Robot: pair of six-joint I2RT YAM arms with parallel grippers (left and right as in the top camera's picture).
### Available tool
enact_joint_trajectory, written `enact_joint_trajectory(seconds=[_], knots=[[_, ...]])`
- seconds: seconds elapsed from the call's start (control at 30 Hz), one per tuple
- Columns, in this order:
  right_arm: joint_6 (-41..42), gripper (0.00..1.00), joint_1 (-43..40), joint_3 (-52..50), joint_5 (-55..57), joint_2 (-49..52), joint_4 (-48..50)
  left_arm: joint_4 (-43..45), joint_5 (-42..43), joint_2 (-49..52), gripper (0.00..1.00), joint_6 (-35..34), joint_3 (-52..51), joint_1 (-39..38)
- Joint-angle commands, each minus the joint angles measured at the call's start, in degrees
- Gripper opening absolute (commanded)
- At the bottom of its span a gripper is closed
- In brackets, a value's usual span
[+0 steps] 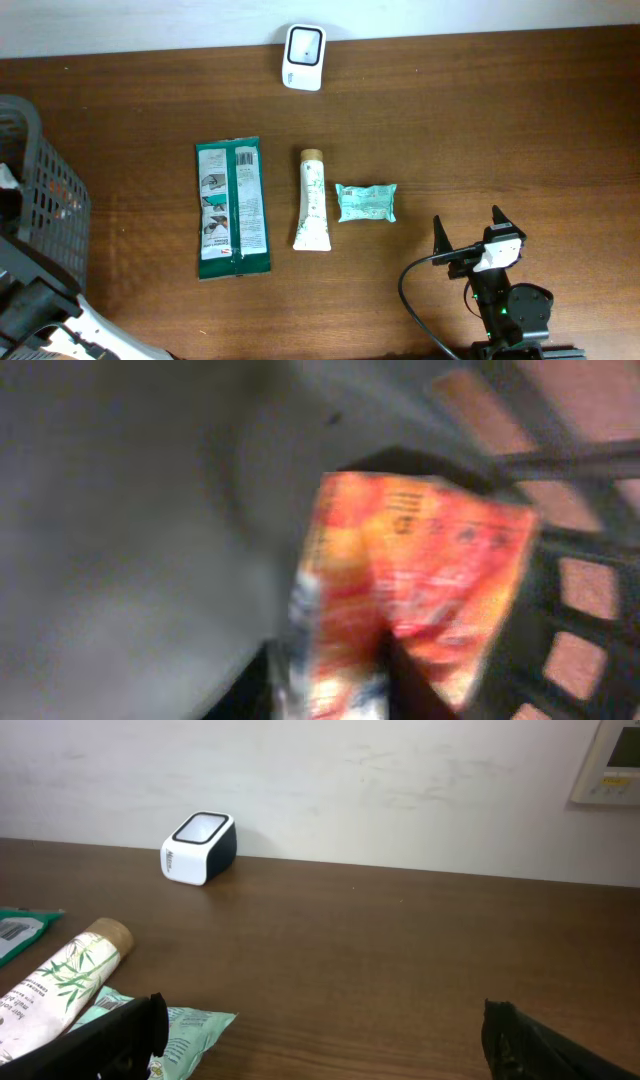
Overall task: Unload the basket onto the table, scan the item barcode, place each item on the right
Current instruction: 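Reach the left gripper into the basket and grasp the small orange box, then place the orange box between the green bag and white tube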
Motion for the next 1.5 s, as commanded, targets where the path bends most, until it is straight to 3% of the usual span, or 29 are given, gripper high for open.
enact_joint_trajectory(seconds=[0.0, 0.23, 0.33, 0.53, 0.63, 0.73, 0.87, 1.13, 1.27, 1.37, 1.47], knots=[[0.24, 0.98, 0.33, -0.31, -0.5, -0.22, -0.24, 0.22, -0.85, 1.68, 0.02, 0.57, -2.01, -0.15], [0.24, 0.98, 0.33, -0.31, -0.5, -0.22, -0.24, -7.08, -0.81, -1.55, 0.0, 0.2, 5.4, -0.15], [0.24, 0.98, 0.33, -0.31, -0.5, -0.22, -0.24, -10.88, -0.81, -8.48, 0.0, -2.8, 10.14, -0.15], [0.24, 0.98, 0.33, -0.31, -0.5, -0.22, -0.26, -9.88, -0.57, -26.51, 0.0, -8.98, 12.85, -0.15], [0.24, 0.98, 0.33, -0.31, -0.5, -0.22, -0.26, -10.16, 4.48, -34.6, 0.0, -9.11, 12.85, -0.63], [0.24, 0.98, 0.33, -0.31, -0.5, -0.22, -0.26, -12.55, 8.87, -38.38, 0.0, -9.09, 12.85, -6.86], [0.24, 0.98, 0.33, -0.31, -0.5, -0.22, -0.24, -15.45, 8.81, -36.72, 0.0, -8.85, 10.49, -23.12], [0.24, 0.98, 0.33, -0.31, -0.5, -0.22, -0.26, -10.49, 4.9, -23.93, 0.0, -8.92, -1.07, -51.47], [0.24, 0.98, 0.33, -0.31, -0.5, -0.22, -0.26, -9.97, 3.56, -13.86, 0.0, -9.4, -2.12, -57.83], [0.24, 0.98, 0.33, -0.31, -0.5, -0.22, -0.26, -9.99, -1.77, -8.52, 0.0, -17.11, -2.23, -58.86], [0.24, 0.98, 0.33, -0.31, -0.5, -0.22, -0.26, -9.99, -1.77, -5.18, 0.0, -21.29, -2.4, -58.93]])
